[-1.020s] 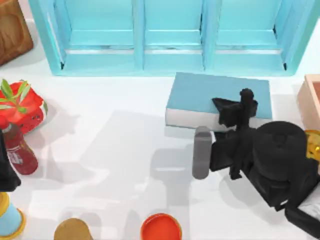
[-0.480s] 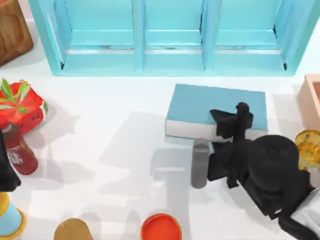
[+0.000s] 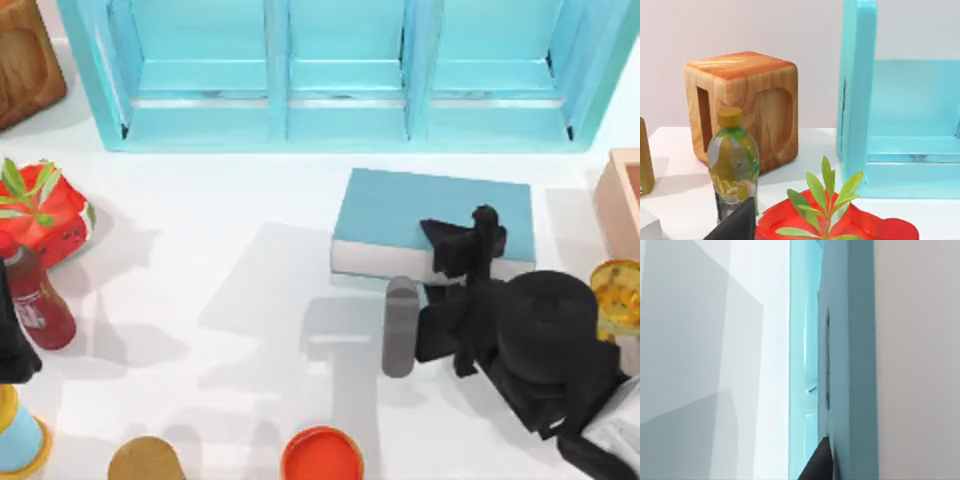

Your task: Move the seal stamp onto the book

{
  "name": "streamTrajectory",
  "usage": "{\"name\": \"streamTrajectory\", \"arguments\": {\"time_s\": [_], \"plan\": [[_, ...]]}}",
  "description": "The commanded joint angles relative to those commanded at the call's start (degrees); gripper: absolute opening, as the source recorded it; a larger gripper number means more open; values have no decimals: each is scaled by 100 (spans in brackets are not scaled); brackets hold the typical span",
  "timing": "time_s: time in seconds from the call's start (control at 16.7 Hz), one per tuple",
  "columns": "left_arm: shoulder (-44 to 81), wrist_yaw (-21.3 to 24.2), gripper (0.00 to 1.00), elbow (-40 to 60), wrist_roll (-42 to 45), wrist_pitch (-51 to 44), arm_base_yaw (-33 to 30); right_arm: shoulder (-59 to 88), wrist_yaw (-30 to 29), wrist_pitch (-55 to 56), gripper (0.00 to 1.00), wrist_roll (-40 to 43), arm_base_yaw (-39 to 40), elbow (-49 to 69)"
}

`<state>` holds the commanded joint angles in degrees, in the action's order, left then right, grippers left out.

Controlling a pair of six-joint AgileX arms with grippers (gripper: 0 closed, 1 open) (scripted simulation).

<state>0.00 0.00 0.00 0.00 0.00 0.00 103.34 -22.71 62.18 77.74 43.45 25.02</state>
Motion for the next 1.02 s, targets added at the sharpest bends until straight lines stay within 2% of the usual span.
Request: {"name": "streamTrajectory", "arguments": {"time_s": [0.48,1.02], "plan": [[0,0,100,0,0,0,0,0,0,0,98,0,0,0],[0,0,100,0,0,0,0,9,1,-4,100,-3,4,-10]]}}
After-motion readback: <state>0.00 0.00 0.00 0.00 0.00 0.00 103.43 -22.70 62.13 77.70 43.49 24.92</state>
